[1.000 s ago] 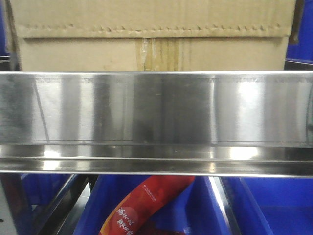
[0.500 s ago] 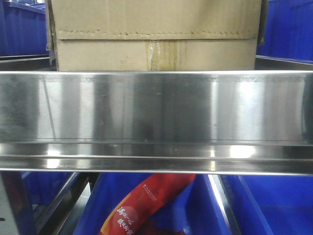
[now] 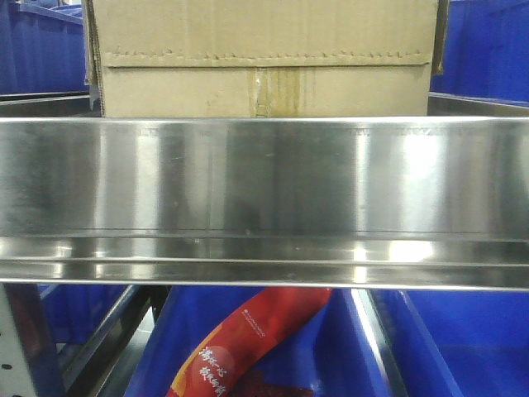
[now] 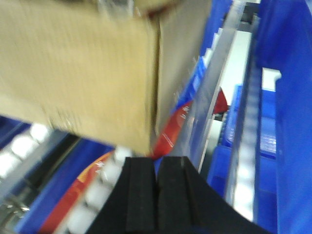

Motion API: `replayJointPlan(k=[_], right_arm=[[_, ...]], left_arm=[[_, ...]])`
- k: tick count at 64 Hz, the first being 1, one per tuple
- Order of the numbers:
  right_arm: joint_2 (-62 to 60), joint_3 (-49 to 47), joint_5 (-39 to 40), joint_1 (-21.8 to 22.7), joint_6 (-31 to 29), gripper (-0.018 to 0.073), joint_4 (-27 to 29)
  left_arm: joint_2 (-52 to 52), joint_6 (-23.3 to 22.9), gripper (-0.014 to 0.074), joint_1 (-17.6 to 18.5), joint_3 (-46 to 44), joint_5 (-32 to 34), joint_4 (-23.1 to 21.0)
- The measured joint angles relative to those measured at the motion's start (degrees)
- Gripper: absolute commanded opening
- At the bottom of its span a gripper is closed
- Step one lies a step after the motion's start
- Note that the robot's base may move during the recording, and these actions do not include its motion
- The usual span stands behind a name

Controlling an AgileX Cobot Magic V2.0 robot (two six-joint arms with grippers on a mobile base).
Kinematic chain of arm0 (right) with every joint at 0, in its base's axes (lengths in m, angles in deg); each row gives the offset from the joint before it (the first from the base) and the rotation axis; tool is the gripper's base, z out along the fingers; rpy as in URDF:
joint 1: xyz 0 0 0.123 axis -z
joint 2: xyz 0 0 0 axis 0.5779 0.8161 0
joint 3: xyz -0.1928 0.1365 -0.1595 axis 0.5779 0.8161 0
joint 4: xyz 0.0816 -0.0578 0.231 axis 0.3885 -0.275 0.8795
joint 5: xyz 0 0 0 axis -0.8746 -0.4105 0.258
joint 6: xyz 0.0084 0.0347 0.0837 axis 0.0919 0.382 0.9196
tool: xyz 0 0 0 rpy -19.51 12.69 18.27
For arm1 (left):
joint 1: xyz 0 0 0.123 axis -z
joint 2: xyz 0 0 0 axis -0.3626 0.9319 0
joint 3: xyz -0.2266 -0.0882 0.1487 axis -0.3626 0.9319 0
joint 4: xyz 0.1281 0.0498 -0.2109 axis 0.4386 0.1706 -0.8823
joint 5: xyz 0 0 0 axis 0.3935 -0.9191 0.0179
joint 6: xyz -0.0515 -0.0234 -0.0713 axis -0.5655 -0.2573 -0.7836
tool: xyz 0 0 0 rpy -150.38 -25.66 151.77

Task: Stack two boxes on right shelf middle

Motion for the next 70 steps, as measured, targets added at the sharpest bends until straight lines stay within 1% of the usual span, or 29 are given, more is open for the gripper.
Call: replayJointPlan(k=[6, 18, 28, 34, 41, 48, 70], right_arm=[[-7.1, 8.4, 2.8, 0.0, 0.0, -0.0157, -0.1], [-21.8, 19.4, 4.7, 0.0, -0.2, -0.0162, -0.1], [-31.8, 24.3, 7.2, 0.0, -0.4, -0.0162, -0.2], [-35.7, 25.5, 8.5, 0.0, -0.4, -0.0162, -0.2], [-37.2, 26.1, 9.0, 0.0, -0.4, -0.0162, -0.2], [-37.2, 26.2, 9.1, 0.0, -0.4, -0.0162, -0.2], [-37.2, 26.2, 9.4, 0.0, -0.5, -0.0162, -0.2]], left_arm=[[-7.5, 0.0, -0.0111, 0.0, 9.3, 6.4, 0.1], [-22.2, 0.0, -0.0111, 0.0, 27.2, 19.9, 0.2], [-32.4, 0.0, -0.0111, 0.0, 38.7, 30.0, 0.2], [-37.3, 0.0, -0.0111, 0.0, 43.0, 34.6, 0.2], [-40.9, 0.0, -0.0111, 0.0, 45.7, 36.2, 0.2], [-42.8, 0.0, -0.0111, 0.0, 46.2, 36.3, 0.2], [-43.4, 0.1, -0.0111, 0.0, 46.2, 36.4, 0.2]])
